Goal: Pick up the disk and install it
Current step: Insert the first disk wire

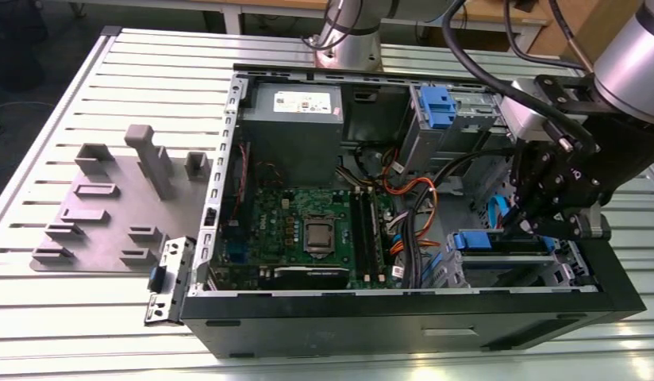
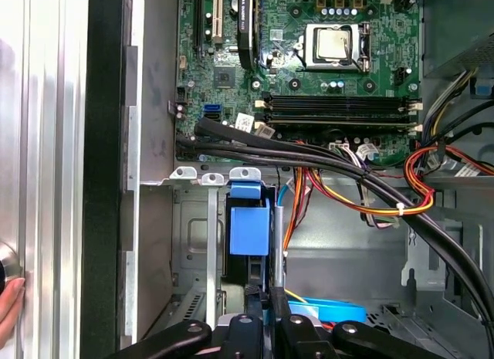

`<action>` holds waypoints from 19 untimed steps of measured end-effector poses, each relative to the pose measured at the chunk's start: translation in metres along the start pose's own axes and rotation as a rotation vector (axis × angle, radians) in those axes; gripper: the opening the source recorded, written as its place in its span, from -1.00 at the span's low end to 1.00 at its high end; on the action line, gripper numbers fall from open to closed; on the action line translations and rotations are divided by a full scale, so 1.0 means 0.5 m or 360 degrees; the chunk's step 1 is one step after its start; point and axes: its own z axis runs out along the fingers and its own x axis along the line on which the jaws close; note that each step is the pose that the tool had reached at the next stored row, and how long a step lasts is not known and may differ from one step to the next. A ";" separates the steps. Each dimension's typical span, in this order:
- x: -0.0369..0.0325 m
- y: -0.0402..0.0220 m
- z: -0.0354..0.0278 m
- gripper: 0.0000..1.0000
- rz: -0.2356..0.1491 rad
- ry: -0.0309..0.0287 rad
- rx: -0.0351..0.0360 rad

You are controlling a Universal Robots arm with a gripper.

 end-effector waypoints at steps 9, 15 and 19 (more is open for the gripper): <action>0.000 0.000 0.004 -0.68 0.0000 -0.00004 0.0000; 0.000 0.000 0.006 -0.68 0.0000 0.00000 0.0000; 0.000 0.000 0.009 -0.68 0.0000 0.00003 0.0000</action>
